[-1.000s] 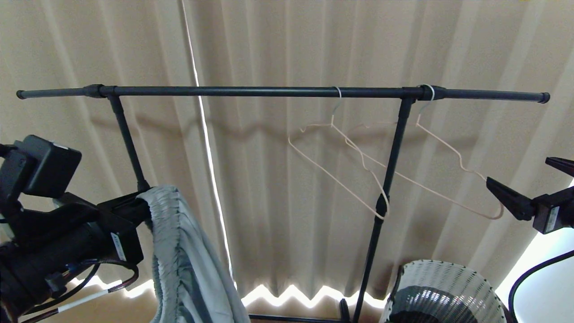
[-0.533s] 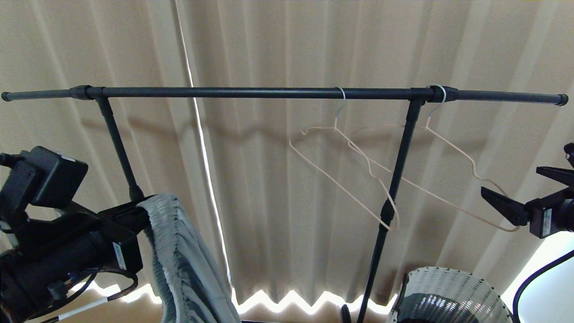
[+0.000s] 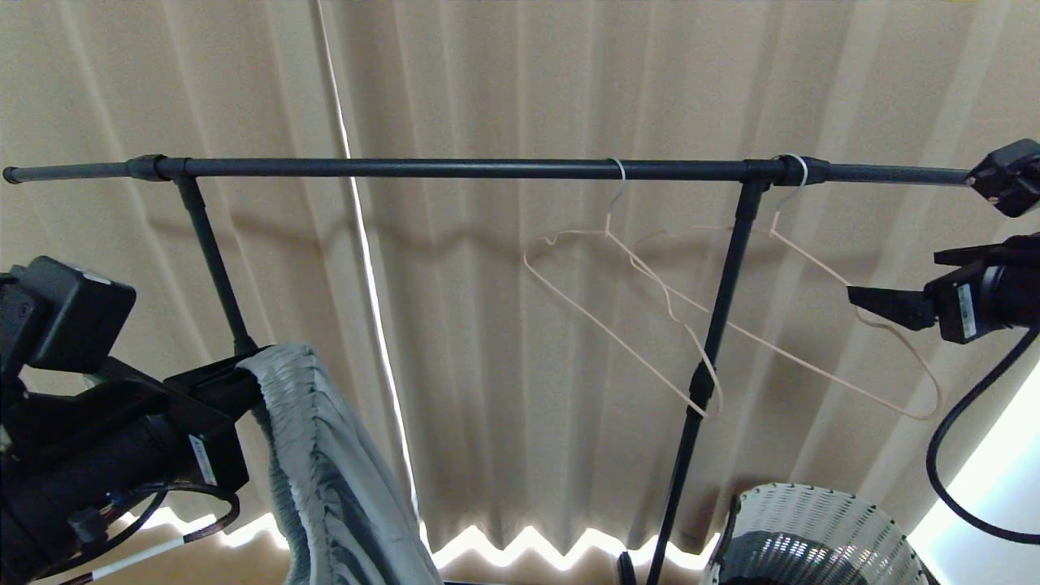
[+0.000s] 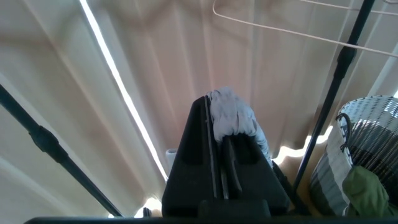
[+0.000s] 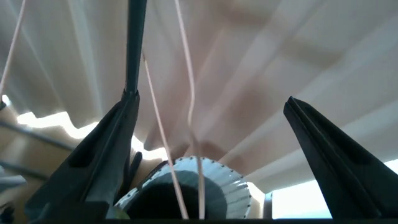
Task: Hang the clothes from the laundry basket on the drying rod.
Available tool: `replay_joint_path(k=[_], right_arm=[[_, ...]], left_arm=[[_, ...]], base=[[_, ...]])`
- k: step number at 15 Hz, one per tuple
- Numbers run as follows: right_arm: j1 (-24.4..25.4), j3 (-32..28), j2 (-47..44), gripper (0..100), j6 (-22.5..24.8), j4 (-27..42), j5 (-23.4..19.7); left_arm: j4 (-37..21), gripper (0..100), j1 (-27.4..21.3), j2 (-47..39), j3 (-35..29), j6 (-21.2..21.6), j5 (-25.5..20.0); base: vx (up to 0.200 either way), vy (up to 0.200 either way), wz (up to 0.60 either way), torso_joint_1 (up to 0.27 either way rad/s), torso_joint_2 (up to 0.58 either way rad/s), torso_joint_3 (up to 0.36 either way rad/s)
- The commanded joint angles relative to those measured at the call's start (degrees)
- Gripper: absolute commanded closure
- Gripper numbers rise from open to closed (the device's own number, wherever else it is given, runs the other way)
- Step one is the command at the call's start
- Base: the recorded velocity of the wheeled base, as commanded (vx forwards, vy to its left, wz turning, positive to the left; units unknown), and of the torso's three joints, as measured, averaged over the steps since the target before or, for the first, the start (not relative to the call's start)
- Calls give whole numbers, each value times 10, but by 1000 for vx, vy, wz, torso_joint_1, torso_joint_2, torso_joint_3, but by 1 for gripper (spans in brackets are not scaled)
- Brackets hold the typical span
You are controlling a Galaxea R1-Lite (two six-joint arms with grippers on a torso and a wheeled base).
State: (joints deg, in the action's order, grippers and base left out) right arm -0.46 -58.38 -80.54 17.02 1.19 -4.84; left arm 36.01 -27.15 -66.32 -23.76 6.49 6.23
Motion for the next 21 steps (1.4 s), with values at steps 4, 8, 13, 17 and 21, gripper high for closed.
replay_joint_path(k=[4,8,13,17,21], right_arm=[[-8,-77,-106,0,0,64,-27],[-8,-94,-139,0,0,71,-50],[-5,-97,-159,0,0,72,-56],[-8,-96,-155,0,2,72,-53],[-26,-91,-143,0,2,73,-50]], left_arm=[[0,100,-2,7,1,1,0],[0,100,-4,19,4,2,-1],[0,100,-4,20,4,3,-1],[0,100,-4,19,5,3,-1],[0,100,-4,18,5,3,-1]], base=[[0,0,0,0,0,0],[0,0,0,0,0,0],[0,0,0,0,0,0],[0,0,0,0,0,0],[0,0,0,0,0,0]])
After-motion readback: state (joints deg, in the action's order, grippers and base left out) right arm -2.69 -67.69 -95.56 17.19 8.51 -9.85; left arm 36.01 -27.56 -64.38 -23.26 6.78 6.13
